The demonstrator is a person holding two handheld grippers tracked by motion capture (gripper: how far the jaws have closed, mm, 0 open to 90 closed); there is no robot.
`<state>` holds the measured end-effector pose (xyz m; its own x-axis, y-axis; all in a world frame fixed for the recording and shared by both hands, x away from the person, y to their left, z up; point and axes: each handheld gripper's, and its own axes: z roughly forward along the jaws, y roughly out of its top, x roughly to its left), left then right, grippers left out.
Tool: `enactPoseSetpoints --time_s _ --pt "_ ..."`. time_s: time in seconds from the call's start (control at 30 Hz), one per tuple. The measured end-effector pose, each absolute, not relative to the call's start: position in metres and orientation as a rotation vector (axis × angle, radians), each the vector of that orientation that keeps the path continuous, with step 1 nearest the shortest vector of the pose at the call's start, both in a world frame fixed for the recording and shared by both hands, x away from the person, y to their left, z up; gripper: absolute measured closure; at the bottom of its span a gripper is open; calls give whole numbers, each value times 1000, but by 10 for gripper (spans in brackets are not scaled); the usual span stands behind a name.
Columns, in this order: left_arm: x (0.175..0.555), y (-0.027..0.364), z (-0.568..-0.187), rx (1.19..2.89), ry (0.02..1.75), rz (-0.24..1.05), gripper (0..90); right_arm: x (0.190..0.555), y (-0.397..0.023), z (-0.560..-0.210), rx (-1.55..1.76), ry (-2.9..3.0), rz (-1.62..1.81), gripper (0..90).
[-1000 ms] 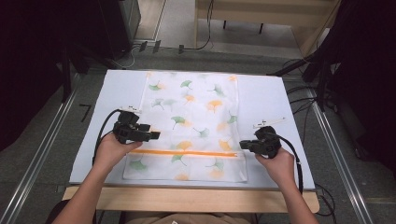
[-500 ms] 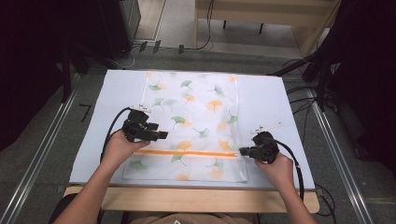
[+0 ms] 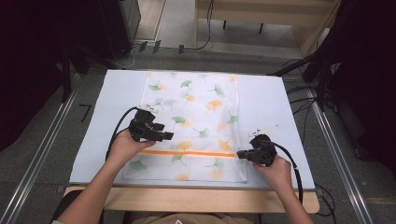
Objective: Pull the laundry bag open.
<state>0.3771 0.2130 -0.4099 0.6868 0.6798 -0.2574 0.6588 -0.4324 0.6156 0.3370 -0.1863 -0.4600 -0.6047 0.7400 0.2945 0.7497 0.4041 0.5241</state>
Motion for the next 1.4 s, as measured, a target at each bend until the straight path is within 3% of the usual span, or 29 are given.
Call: enactPoseSetpoints --time_s 0.5,0.73,0.9,1.13,1.4 --pt "376 210 -409 2150 998 32 402 336 -173 -460 -1360 -2626 -1011 900" --pt "373 204 -408 2141 950 42 459 335 -178 -452 -1387 -2650 -1054 900" --pt "368 198 -408 2134 904 58 498 332 -191 -445 -1439 -2668 -1082 852" --pt "372 191 -410 2148 943 0 435 329 -202 -447 -1473 -2684 -1078 778" --pt "378 187 -410 2114 973 -40 430 326 -200 -454 -1463 -2712 -1018 718"
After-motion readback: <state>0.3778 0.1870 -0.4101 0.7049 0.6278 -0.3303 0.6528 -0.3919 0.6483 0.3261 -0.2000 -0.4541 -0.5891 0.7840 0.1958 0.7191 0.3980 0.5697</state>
